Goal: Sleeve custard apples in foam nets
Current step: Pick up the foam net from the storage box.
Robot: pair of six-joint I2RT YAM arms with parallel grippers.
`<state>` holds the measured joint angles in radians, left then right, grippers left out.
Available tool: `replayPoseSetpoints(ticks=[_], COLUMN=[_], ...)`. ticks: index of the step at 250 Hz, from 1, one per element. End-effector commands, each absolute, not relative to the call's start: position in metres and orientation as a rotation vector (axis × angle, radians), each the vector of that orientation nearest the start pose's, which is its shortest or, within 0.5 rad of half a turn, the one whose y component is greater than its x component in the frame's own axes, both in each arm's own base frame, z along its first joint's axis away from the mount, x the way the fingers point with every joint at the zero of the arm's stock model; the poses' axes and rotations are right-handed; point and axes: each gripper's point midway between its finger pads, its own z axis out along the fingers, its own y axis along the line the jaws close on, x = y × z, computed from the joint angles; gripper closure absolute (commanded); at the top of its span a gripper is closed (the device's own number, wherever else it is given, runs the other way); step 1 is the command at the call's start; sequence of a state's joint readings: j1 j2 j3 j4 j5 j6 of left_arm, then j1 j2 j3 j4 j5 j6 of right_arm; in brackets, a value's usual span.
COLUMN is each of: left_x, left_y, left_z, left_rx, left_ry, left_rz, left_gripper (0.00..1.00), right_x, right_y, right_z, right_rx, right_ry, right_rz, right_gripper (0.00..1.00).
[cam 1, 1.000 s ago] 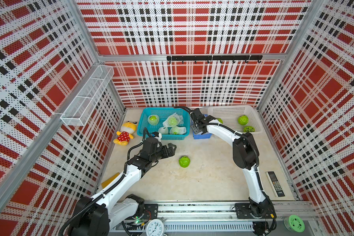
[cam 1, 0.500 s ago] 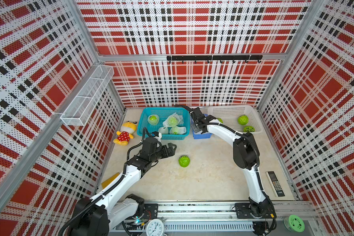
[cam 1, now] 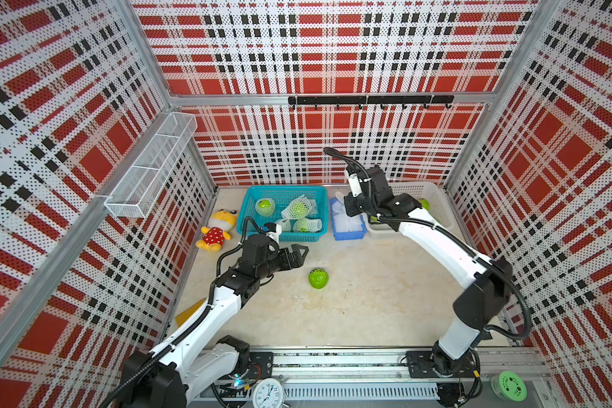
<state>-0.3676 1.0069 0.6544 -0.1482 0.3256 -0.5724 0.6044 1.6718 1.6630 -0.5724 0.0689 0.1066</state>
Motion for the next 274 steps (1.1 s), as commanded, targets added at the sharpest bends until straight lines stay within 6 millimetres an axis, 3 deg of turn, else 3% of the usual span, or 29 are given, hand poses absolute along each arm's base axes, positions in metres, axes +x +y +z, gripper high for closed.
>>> replayPoseSetpoints(ticks=[1,33,102,151,207,274], left_x=[0.287,0.271,0.238,0.231,0.230,0.240], left_y=[-0.191,-0.205,-0.229,-0.235,-0.225,-0.212], left_z=[0.245,0.263,0.268,0.247,0.224,0.226], left_rx=[0.111,0.145,0.009,-0.107,-0.271,-0.368], left_ry=[2.031,2.013,2.053,2.088,2.107,2.058], left_rz=[-1.067,-1.217,-1.436,-1.444,-1.407,-1.355], left_gripper=[0.04,0.04,0.05,0.11,0.22,0.23], right_x=[0.376,0.339,0.292,0.282,0.277,0.272], right_y=[0.302,0.309,0.326,0.333,0.337,0.344], right_z=[0.306,0.299,0.262,0.252,0.248,0.243], right_rx=[-0.598,-0.662,-0.707,-0.693,-0.685,-0.718], right_ry=[2.069,2.033,2.013,1.987,1.965,1.963], right_rz=[0.678,0.824,0.817,0.774,0.766,0.758], right_gripper=[1.00,1.00,1.00,1.00,1.00,1.00])
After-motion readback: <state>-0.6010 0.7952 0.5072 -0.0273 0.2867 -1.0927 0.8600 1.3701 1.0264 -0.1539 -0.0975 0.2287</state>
